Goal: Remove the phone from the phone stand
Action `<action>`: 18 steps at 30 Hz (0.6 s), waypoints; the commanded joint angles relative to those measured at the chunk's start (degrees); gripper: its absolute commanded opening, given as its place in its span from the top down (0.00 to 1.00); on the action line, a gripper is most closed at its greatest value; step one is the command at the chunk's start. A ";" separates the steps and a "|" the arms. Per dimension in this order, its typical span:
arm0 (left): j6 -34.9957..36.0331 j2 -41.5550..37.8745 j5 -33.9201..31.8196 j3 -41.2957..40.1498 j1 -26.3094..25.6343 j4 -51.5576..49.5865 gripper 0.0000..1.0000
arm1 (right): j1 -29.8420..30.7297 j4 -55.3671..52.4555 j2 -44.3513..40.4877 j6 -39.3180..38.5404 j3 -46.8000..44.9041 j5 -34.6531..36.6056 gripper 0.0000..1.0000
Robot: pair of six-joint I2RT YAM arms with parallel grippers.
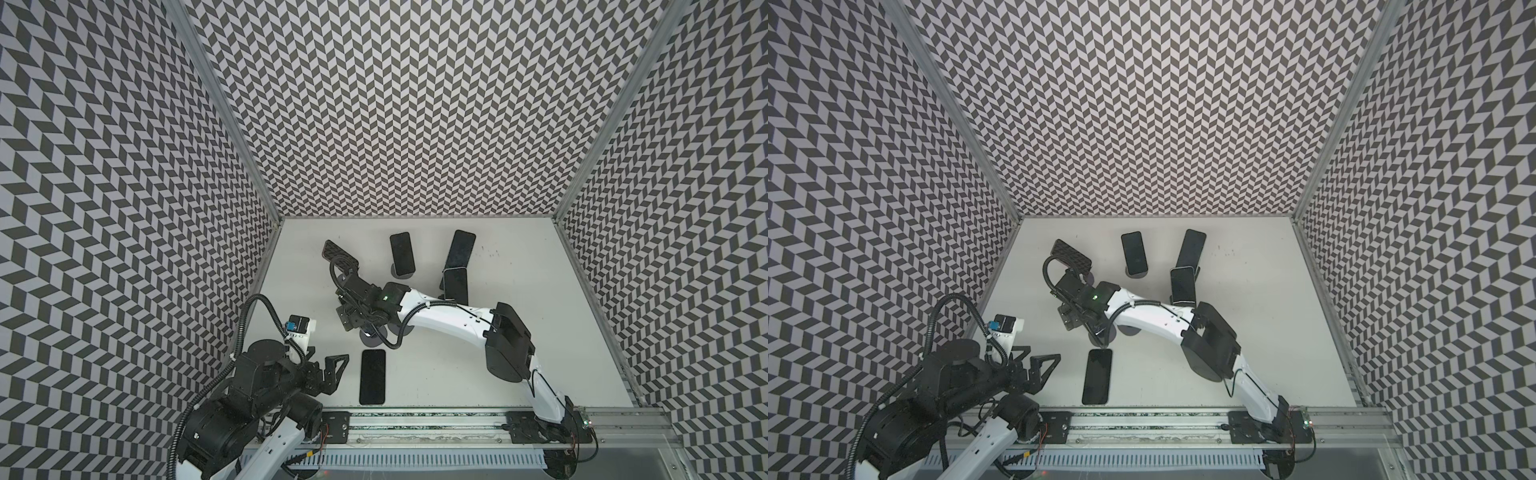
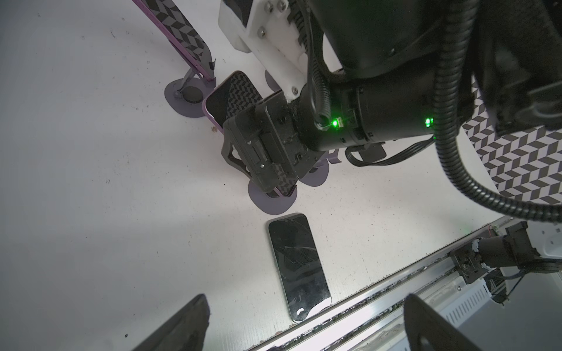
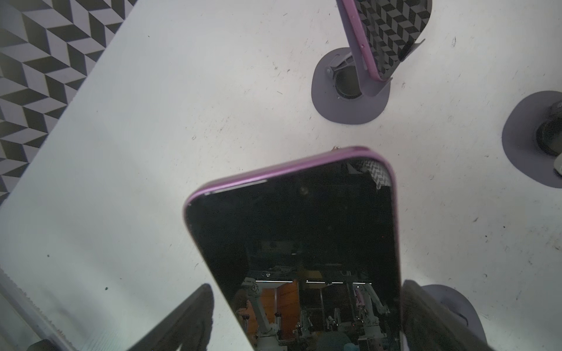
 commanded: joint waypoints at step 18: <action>-0.21 1.24 -1.38 -0.37 -0.85 -0.61 0.00 | -0.76 1.02 2.38 -1.13 1.17 -0.64 0.13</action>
